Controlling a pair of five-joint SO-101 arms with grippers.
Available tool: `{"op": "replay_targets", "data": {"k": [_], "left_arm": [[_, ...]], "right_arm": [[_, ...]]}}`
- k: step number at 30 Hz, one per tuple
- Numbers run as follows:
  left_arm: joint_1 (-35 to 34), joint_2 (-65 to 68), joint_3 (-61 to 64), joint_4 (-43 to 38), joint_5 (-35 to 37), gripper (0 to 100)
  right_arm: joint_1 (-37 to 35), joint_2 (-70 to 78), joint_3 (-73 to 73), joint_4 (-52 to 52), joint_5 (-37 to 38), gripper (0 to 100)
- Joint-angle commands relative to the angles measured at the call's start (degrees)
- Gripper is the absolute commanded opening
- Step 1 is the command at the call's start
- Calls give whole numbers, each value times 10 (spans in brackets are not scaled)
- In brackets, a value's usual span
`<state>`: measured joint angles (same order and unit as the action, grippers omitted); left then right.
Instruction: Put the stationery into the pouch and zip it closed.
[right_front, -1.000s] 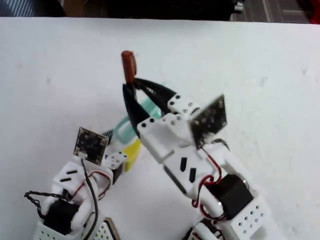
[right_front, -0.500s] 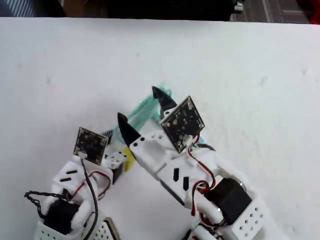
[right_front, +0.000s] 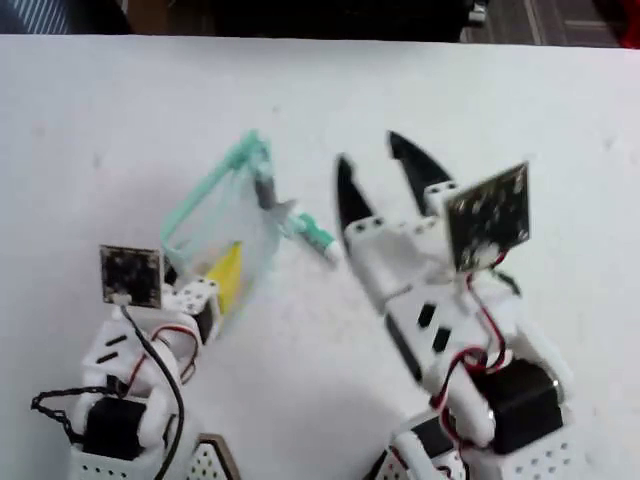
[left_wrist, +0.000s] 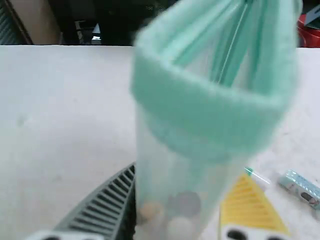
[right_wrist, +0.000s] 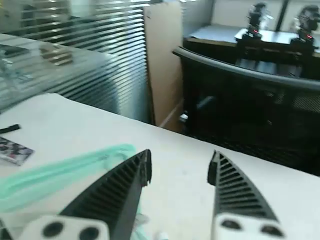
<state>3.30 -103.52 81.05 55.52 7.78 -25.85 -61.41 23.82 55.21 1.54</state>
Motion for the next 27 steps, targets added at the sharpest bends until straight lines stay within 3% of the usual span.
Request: {"op": "replay_targets", "data": {"k": [1, 5, 14, 20, 27], "left_arm": [[-49, 6, -4, -31, 48, 237], [-66, 6, -4, -32, 59, 237], [-68, 6, -6, -30, 59, 237], [-115, 6, -8, -33, 60, 191], [-113, 6, -12, -33, 60, 177]], "right_arm": [[57, 60, -25, 22, 5, 149], [58, 166, -26, 49, 28, 152], [-24, 400, -67, 142, 135, 152], [-26, 563, -134, 131, 137, 152], [-29, 738, -233, 131, 137, 152]]}}
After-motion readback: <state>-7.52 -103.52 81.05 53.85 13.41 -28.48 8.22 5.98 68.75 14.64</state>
